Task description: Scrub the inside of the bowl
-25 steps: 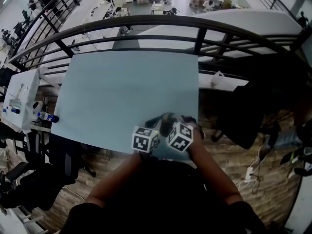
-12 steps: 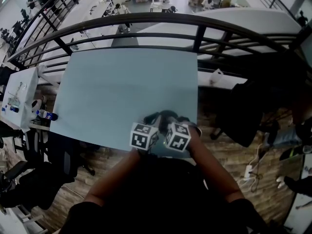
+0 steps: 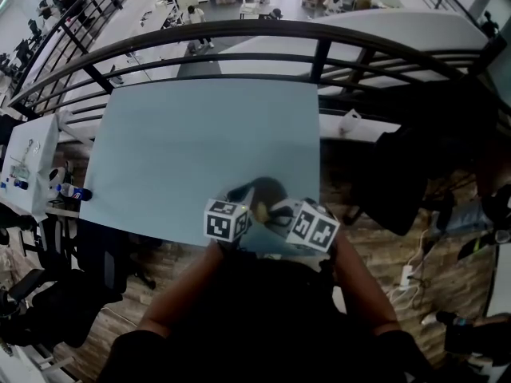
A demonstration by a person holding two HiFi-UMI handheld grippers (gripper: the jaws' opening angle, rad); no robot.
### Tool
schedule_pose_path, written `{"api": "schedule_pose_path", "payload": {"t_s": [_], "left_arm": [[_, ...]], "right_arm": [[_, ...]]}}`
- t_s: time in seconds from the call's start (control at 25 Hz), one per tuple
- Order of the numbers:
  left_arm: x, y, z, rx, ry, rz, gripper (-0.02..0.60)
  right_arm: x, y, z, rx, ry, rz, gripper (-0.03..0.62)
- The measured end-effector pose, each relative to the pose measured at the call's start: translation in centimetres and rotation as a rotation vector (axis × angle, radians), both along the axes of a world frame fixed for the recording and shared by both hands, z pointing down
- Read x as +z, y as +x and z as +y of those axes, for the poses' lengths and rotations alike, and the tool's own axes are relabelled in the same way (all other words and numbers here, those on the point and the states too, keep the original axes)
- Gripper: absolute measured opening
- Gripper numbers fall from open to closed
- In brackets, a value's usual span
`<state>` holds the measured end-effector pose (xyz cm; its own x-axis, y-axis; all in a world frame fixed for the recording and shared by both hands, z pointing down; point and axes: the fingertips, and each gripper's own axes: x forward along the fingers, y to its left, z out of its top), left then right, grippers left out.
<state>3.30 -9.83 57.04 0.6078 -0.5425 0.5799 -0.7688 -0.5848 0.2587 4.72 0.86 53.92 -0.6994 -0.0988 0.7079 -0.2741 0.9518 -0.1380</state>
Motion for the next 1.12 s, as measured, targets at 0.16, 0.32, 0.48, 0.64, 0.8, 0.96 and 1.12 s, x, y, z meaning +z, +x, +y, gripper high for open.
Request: {"api": "schedule_pose_path", "payload": {"t_s": [0.16, 0.32, 0.48, 0.64, 0.8, 0.96, 1.12], "left_arm": [[0.7, -0.2, 0.2, -0.038, -0.104, 0.116, 0.008], [1.4, -0.4, 0.7, -0.09, -0.225, 0.288, 0.009], [1.5, -0.3, 1.2, -0.113, -0.317, 0.456, 0.008], [0.8, -0.1, 1.4, -0.127, -0.375, 0.611, 0.008], [-1.6, 0.9, 2.4, -0.057, -0.362, 0.692, 0.008], [-2.9, 1.3, 3.6, 0.011, -0.373, 0.775, 0.008], [-4.5, 2.1, 4.7, 0.076, -0.374, 0.842, 0.008]], "right_arm": [[-1.6, 1.6, 0.0, 0.071, 0.021, -0.061, 0.064], [-3.4, 3.3, -0.7, 0.139, 0.067, -0.11, 0.064], [-4.2, 4.9, -0.7, 0.198, 0.073, -0.201, 0.064], [-5.0, 6.3, -0.8, 0.237, 0.093, -0.203, 0.064], [-6.3, 6.6, -0.7, 0.222, 0.126, -0.205, 0.065], [-8.6, 6.4, -0.4, 0.186, 0.143, -0.224, 0.064], [-10.6, 6.1, 0.0, 0.135, 0.151, -0.233, 0.064]]}}
